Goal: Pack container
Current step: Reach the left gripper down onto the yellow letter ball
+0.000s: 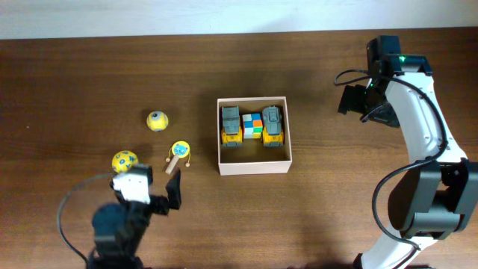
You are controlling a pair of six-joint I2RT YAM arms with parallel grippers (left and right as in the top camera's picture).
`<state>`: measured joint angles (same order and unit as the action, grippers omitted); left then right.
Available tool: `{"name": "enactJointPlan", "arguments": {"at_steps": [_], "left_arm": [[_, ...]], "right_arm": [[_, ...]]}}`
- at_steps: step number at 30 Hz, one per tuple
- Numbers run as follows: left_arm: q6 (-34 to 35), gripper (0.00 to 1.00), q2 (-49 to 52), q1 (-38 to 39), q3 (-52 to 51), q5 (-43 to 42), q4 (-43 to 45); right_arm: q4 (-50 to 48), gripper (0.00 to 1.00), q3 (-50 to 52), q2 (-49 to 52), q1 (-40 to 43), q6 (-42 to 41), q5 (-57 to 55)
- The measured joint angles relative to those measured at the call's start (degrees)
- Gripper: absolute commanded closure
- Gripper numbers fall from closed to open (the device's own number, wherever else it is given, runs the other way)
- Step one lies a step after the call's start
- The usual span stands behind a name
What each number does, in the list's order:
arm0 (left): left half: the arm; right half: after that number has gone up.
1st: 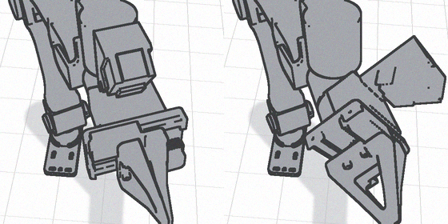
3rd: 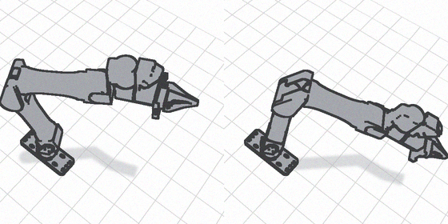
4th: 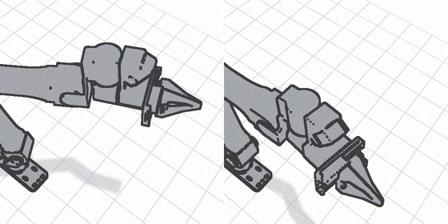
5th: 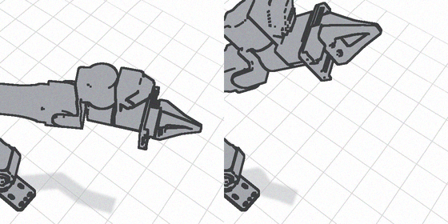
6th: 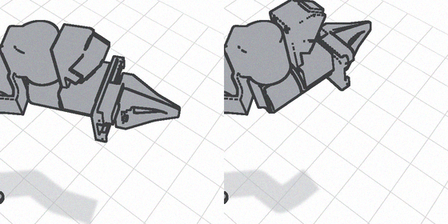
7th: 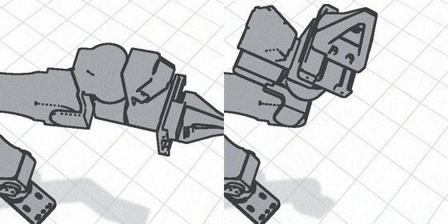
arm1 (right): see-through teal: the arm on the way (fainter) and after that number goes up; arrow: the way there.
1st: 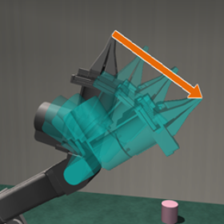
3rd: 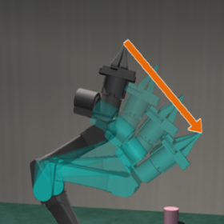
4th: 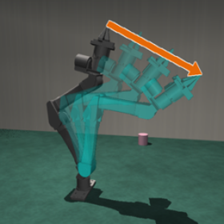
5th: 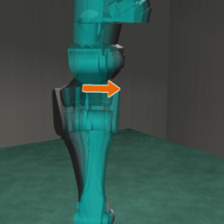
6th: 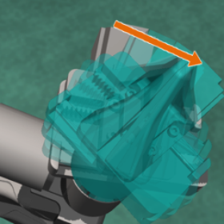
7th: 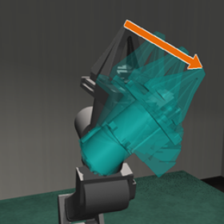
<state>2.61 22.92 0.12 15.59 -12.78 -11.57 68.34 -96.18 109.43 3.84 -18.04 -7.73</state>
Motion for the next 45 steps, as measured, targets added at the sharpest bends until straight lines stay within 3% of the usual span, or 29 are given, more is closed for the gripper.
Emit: {"name": "enactJointPlan", "arguments": {"at_steps": [3, 9, 14, 20, 25, 34, 45], "left_arm": [[0.0, 0.01, 10.7, 0.0, 11.3, -0.4, -4.8], [-3.1, 0.01, 37.6, 0.0, 40.2, -0.8, -23.5], [-3.7, 0.01, 51.6, -0.1, 51.8, -1.9, -26.8], [-3.8, 0.01, 59.6, -0.1, 52.0, -3.3, -24.6], [-3.8, 0.01, 65.5, -0.1, 52.0, 0.9, -26.1], [9.6, 0.01, 66.4, -3.4, 52.1, 12.6, -41.2], [13.6, 0.01, 66.4, -7.3, 52.0, 22.0, -39.5]], "right_arm": [[0.0, 0.01, 0.0, 0.0, 0.0, 0.0, 0.0], [0.0, 0.01, 0.2, 0.0, 0.0, 0.0, 0.0], [0.0, 0.01, 0.2, 0.0, 0.0, 0.0, 0.0], [0.0, 0.01, 0.2, 0.0, 0.0, 0.0, 0.0], [0.0, 0.01, 0.2, 0.0, 0.0, 0.0, 0.0], [0.0, 0.01, 0.2, 0.0, 0.0, 0.0, 0.0], [0.0, 0.01, 0.2, 0.0, 0.0, 0.0, 0.0]]}}
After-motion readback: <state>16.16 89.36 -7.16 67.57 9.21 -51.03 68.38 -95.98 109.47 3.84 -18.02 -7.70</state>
